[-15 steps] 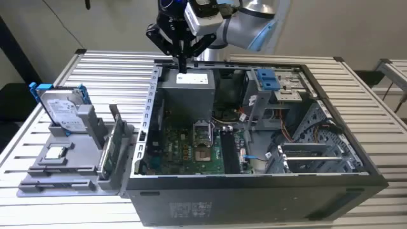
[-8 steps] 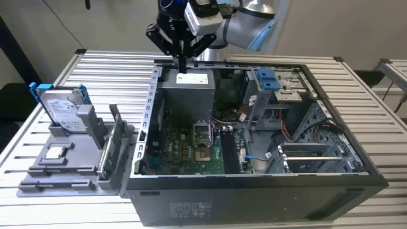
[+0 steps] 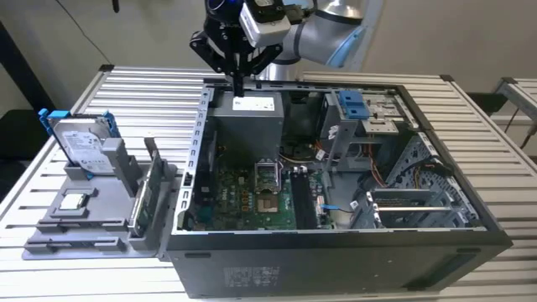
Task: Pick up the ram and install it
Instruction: 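Reach for the ram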
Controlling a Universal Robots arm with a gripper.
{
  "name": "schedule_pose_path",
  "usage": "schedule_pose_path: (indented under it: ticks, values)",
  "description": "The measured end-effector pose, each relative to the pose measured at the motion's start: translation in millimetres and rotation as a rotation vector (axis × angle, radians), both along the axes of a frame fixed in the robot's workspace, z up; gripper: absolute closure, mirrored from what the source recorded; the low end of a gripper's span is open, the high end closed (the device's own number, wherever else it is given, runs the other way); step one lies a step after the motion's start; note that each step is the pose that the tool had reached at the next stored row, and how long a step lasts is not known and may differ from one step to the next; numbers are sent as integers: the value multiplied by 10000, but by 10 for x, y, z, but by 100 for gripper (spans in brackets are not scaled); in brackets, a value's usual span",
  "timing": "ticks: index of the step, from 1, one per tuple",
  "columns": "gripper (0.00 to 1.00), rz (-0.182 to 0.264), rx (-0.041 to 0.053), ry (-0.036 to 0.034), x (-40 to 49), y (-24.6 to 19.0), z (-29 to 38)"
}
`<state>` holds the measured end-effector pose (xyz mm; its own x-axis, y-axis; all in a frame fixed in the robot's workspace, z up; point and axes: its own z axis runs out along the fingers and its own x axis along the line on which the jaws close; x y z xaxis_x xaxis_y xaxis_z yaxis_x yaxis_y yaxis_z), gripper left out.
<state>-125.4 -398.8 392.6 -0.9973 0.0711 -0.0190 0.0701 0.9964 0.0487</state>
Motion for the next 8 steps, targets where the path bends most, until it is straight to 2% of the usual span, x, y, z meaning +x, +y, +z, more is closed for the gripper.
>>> schedule_pose_path:
  ticks: [8]
  values:
    - [89, -1, 1, -1, -145, -1, -3]
